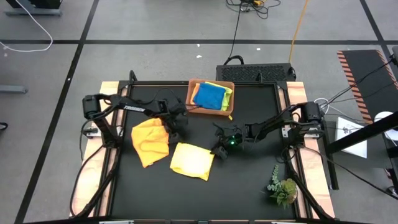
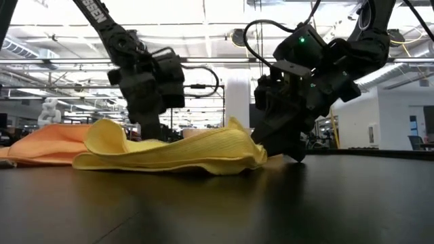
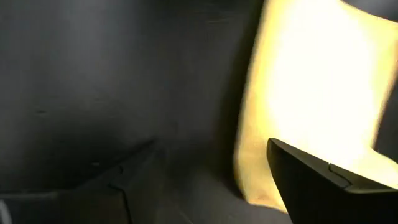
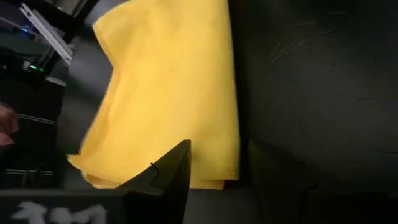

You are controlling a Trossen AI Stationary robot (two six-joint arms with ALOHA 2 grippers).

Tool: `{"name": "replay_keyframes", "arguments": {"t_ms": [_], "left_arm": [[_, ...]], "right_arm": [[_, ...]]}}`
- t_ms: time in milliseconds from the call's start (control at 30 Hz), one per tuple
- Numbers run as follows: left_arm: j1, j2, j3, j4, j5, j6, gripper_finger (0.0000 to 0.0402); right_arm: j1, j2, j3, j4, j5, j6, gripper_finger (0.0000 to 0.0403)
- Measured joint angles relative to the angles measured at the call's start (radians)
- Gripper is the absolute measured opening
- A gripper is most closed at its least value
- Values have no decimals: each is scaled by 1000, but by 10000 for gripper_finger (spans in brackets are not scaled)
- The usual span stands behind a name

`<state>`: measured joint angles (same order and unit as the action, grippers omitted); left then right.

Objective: Fold microfiber towels
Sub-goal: Put the yellow microfiber towel into the orange bin

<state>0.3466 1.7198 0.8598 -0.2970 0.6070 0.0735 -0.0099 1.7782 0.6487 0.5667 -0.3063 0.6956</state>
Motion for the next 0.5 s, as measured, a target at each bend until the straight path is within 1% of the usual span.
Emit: {"name": "replay_keyframes", "arguments": {"t_ms": [100,233,500], "left_arm": [[-2,-34,24,-13,14,21,277],[-38,-32,13,-35,12,20,278],[-123,-14,10,-61,-26,57,278]], "right_arm": [[5,0,0,6,-13,16,152],[28,1,0,10,-19,13,153],[34,3,0,-13,-16,-5,181]]}}
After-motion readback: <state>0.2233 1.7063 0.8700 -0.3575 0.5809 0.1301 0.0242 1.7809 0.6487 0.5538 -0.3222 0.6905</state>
